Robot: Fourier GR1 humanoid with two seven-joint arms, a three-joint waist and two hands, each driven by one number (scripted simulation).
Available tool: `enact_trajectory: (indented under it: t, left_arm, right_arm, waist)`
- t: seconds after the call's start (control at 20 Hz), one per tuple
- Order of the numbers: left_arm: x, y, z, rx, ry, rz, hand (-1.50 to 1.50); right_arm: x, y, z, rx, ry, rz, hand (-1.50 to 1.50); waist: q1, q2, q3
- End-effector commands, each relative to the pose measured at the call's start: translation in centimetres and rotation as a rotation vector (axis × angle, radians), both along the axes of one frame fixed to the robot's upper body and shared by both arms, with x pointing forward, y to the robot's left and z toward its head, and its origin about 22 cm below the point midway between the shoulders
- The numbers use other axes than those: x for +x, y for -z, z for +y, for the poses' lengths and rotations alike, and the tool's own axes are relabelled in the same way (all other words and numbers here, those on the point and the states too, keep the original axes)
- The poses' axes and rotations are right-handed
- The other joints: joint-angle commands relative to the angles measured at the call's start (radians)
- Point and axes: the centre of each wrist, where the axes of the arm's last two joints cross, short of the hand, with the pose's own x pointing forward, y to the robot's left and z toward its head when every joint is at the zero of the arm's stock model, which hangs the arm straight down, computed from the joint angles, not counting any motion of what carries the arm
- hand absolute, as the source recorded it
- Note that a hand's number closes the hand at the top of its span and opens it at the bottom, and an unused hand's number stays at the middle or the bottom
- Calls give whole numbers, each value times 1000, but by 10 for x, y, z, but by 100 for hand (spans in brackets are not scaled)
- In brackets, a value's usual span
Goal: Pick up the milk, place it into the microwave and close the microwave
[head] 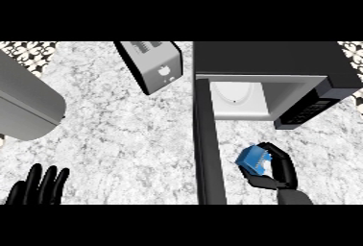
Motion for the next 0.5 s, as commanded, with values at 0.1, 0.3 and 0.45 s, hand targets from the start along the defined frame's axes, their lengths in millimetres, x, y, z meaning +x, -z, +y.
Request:
enact_trajectory:
  t: [0.1, 0.3, 0.45]
  left_arm:
    - [-14, 5, -1, 7, -10, 10, -150]
    - [-14, -1, 7, 6, -18, 16, -150]
    - [-20, -16, 1, -20, -16, 20, -150]
  right_arm:
    - [-44, 13, -22, 81, -93, -57, 150]
    - [-79, 11, -58, 82, -93, -88, 150]
    - [-59, 0, -56, 84, -85, -97, 150]
  waist:
    - [-3, -4, -1]
    - [-9, -5, -1]
    - [-3, -4, 0]
